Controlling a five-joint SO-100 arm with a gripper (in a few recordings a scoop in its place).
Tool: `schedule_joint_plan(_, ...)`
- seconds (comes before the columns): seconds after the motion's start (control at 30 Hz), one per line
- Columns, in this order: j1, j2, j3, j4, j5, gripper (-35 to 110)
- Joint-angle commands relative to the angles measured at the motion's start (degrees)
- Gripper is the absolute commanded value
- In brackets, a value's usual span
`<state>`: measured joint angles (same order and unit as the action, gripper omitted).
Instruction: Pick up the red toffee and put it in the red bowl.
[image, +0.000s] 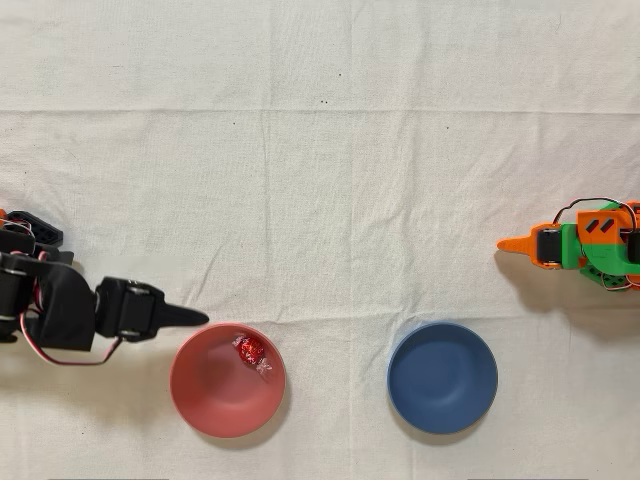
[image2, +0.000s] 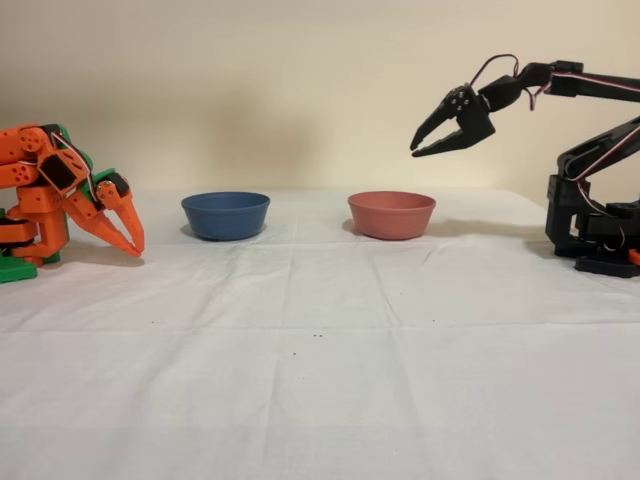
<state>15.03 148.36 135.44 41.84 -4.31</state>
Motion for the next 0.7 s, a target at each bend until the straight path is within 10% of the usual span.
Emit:
schedule_joint_plan(0.0, -4.66, 10.2, 4.39, -0.44, 3.25, 0)
schedule_joint_plan(0.67, -9.49, 34.45, 32.61, -4.22, 7.56, 0)
